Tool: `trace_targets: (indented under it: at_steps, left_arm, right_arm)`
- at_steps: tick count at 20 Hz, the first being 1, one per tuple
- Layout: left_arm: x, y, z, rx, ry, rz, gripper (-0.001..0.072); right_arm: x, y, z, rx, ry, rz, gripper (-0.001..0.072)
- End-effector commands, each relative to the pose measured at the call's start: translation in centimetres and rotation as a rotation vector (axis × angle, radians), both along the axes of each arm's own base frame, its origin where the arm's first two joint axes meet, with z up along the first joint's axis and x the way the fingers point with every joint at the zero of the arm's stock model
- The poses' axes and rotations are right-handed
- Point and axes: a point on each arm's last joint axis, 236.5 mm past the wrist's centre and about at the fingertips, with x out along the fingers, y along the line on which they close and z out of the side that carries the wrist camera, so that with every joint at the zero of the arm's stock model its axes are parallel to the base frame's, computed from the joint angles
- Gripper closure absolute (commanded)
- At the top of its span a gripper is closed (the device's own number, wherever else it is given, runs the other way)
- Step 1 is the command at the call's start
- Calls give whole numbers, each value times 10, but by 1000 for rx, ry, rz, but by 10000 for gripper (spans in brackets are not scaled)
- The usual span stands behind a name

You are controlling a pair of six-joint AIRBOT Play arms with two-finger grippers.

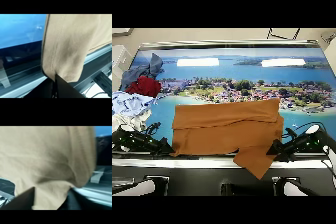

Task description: Fold the clothes and pants, and hang the long-sleeved shirts on hangers.

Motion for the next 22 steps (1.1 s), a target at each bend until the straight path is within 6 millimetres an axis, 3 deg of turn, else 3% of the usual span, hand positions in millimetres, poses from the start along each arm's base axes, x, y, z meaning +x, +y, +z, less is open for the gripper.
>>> trace_targets:
  at_steps: [1,2,4,6,8,11,17,19,22]
  left_arm:
    - [0,0,1,-1,0,-1,686]
    - [0,0,1,-1,-1,-1,686]
    - [4,2,5,-5,-8,-9,686]
    - [19,8,16,6,-31,-3,686]
    - [53,13,30,19,-108,38,686]
    - [115,20,45,65,-217,87,686]
    - [216,28,48,99,-229,114,686]
    - [235,28,38,95,-206,114,685]
    - [258,18,22,53,-194,118,684]
  right_arm:
    - [6,8,-3,25,-30,-34,550]
    - [7,8,0,31,-30,-30,678]
    - [16,6,16,54,-48,7,681]
    - [41,-5,37,37,-102,26,682]
    - [83,-19,60,-16,-198,18,683]
    - [149,-22,84,-87,-340,101,683]
    - [283,-38,81,-185,-447,103,681]
    - [310,-39,70,-178,-460,85,680]
    - [335,-29,49,-116,-486,41,678]
